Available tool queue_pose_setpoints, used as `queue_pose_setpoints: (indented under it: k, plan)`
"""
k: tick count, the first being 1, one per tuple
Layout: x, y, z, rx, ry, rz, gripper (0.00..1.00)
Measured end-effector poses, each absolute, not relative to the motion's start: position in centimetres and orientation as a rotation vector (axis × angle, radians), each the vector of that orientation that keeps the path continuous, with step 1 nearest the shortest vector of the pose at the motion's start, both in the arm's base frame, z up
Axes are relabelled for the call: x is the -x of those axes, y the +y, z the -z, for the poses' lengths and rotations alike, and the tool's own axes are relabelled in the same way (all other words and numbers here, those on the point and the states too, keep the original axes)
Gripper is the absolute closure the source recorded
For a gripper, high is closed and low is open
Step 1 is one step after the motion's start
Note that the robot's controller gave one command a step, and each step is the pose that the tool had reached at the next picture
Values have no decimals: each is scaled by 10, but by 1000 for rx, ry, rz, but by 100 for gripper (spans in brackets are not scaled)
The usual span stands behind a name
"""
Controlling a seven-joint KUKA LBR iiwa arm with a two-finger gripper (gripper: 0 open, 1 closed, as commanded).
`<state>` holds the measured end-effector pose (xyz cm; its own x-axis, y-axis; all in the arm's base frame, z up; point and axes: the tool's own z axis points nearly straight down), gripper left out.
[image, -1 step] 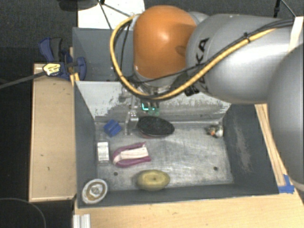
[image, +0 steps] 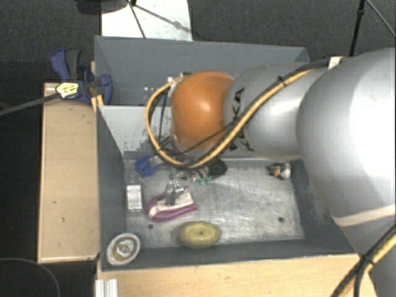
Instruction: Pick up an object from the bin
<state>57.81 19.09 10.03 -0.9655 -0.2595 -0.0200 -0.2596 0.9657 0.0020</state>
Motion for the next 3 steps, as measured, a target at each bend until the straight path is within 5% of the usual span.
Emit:
queue_pose_setpoints:
  k: [1,2,3]
  plan:
    - [-482,144,-88,497,3093,-1,0]
    - [-481,145,-85,489,3103,-3,100]
    - [-496,120,-239,720,3048,1,100]
